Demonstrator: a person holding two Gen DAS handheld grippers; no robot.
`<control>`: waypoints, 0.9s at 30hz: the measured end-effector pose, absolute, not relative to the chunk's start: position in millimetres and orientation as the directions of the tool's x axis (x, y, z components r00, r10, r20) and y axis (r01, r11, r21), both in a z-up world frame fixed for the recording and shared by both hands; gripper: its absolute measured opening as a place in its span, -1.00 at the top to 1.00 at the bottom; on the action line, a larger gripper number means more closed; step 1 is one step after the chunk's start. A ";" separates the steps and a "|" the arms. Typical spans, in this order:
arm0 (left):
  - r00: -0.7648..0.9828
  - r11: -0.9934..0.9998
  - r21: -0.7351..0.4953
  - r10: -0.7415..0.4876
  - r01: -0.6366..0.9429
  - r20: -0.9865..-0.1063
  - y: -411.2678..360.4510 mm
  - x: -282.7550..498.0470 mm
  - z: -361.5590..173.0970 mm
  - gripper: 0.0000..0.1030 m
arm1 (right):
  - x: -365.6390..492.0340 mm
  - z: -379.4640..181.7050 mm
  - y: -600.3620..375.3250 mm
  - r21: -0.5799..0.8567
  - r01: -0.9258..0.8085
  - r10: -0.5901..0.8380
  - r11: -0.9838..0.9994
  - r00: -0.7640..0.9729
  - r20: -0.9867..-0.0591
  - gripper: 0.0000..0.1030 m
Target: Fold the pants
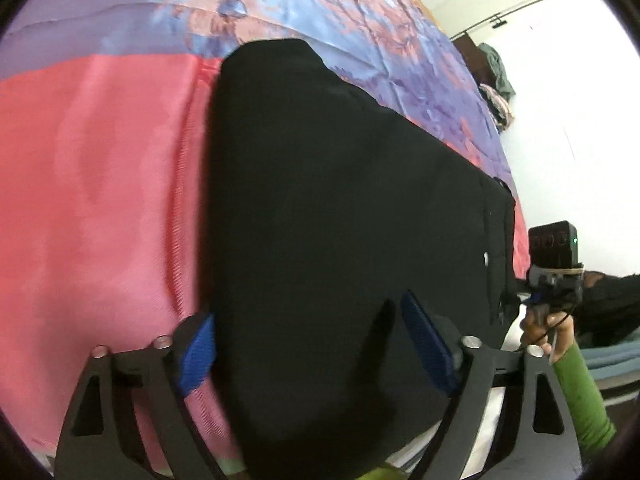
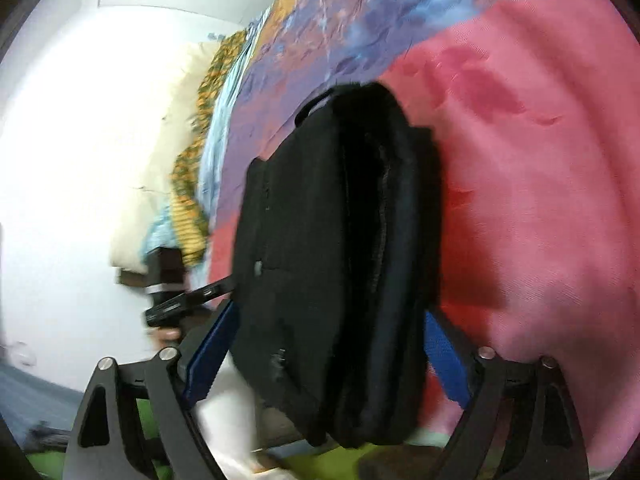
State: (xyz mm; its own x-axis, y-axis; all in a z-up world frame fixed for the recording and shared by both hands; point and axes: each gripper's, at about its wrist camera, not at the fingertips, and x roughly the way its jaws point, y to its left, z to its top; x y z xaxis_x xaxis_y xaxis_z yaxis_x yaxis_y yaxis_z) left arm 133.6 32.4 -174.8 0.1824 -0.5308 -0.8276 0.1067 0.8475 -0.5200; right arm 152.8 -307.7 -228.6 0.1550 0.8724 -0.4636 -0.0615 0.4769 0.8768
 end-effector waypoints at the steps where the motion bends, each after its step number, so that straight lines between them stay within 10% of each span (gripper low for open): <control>1: 0.176 0.848 -0.518 -0.529 0.108 -0.830 30.3 135.4 -176.4 -0.72 | 156.4 -229.7 -304.1 0.871 -0.070 0.871 0.486 0.125 -0.476 -0.73; 5: 0.178 0.872 -0.471 -0.488 0.130 -0.855 18.7 134.3 -179.2 -0.69 | 160.8 -228.7 -278.5 0.752 -0.145 0.765 0.643 0.070 -0.640 -0.50; 10: 0.240 0.894 -0.422 -0.447 0.148 -0.862 24.9 127.3 -156.2 0.53 | 158.9 -214.3 -261.0 0.730 -0.199 0.756 0.654 0.138 -0.639 -0.07; 27: 0.524 0.907 -0.349 -0.422 0.237 -0.740 55.0 235.7 -16.4 0.58 | 265.0 -83.8 -225.1 0.702 -0.402 0.808 0.588 0.333 -0.486 0.16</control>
State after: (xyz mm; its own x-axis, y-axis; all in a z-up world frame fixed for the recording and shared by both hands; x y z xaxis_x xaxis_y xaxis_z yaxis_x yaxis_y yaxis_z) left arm 235.7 55.0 -16.4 0.5238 -0.4217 -0.7402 0.2367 0.9067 -0.3491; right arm 265.0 -225.1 -83.8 0.3334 0.8081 -0.4855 -0.4024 0.5877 0.7019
